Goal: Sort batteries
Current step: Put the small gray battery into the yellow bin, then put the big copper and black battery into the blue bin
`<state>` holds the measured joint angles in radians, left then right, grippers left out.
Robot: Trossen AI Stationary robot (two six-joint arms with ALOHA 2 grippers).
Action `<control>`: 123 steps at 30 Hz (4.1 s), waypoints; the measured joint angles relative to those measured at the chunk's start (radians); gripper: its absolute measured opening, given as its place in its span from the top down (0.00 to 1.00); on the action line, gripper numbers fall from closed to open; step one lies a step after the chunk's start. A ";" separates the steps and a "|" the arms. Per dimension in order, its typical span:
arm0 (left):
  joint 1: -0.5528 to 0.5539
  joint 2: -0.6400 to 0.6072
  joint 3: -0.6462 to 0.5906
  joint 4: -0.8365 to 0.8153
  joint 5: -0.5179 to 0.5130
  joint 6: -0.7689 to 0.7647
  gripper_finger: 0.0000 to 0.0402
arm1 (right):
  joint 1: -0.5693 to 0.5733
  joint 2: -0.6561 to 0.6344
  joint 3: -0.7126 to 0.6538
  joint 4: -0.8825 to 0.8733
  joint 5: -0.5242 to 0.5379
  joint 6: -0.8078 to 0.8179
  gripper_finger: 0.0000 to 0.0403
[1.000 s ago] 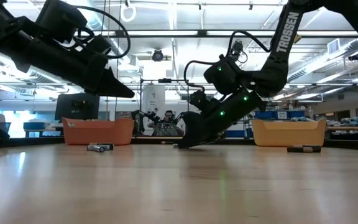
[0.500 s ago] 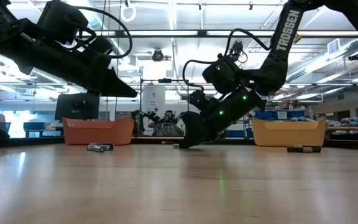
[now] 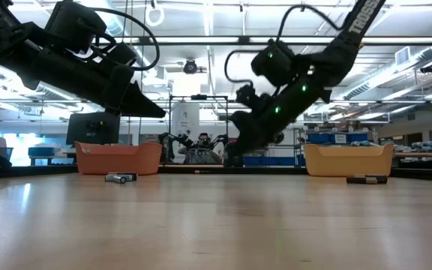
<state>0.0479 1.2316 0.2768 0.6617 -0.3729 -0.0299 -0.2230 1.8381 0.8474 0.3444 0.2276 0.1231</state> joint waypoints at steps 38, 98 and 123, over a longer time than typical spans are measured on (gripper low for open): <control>0.000 0.000 0.000 -0.002 0.000 0.000 0.77 | -0.481 -0.383 -0.169 -0.653 0.288 0.305 0.87; 0.000 0.000 0.000 -0.001 0.000 -0.001 0.77 | 0.133 -0.526 -0.176 -1.156 -0.142 0.120 0.52; 0.000 0.000 0.000 -0.002 0.000 -0.001 0.77 | 0.078 -0.367 -0.176 -1.119 -0.148 0.053 0.77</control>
<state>0.0479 1.2316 0.2767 0.6601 -0.3729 -0.0307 -0.1455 1.4709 0.6714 -0.7742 0.0795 0.1761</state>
